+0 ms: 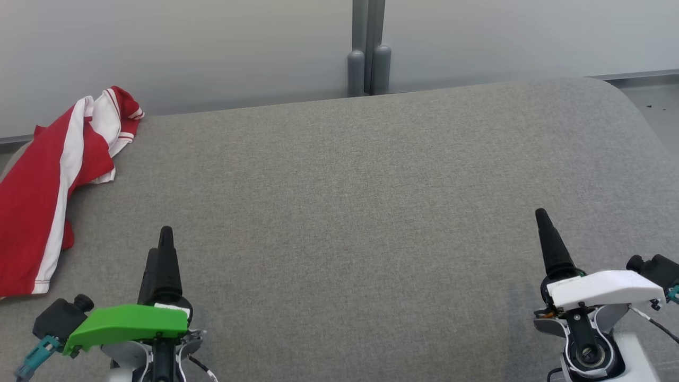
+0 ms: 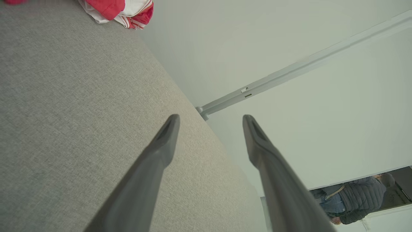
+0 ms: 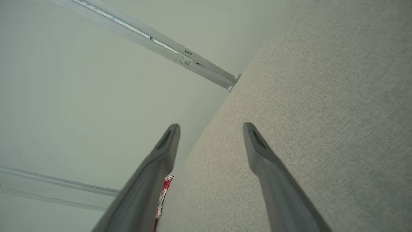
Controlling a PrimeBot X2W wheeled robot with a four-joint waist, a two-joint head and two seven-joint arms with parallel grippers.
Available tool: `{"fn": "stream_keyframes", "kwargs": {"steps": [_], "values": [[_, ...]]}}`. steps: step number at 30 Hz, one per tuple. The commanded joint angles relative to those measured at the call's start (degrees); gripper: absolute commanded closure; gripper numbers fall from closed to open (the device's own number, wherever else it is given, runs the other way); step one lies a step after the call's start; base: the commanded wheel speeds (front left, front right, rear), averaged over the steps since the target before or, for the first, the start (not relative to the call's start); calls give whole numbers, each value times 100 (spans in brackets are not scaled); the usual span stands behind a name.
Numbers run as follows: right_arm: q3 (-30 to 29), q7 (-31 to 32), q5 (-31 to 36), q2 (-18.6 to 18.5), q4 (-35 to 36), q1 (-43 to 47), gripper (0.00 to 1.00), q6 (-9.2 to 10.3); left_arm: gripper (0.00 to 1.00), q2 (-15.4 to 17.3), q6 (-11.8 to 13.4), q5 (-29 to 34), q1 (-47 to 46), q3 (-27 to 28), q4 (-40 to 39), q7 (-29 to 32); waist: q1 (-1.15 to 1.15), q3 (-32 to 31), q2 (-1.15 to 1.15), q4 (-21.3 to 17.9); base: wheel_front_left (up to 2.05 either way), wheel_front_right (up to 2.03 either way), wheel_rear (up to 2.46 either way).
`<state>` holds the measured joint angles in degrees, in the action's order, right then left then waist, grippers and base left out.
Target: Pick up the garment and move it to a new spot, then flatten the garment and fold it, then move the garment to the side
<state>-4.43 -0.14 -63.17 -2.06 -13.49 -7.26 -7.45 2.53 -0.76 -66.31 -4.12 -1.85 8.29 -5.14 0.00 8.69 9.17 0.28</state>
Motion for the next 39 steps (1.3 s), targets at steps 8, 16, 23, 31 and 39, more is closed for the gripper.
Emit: {"fn": "stream_keyframes", "kwargs": {"steps": [8,16,23,31,39], "values": [[281,-267,1183,-51,402,89,0,-2,0,28,106,1322,89,-102,-285,-174,0,-10,0,19,0,0,0],[492,-437,1969,-57,552,186,0,-3,0,33,153,2410,191,-149,-372,-290,0,-12,0,39,0,0,0],[641,-561,2553,-60,644,244,0,-3,0,105,195,3115,294,-180,-375,-374,0,-16,0,53,0,0,0],[782,-714,3234,-66,693,307,0,-3,0,148,273,3751,409,-236,-302,-474,0,-30,0,68,0,0,0],[875,-853,3817,-72,716,331,0,-3,0,176,336,4272,484,-294,-293,-567,0,-31,0,73,0,0,0]]}}
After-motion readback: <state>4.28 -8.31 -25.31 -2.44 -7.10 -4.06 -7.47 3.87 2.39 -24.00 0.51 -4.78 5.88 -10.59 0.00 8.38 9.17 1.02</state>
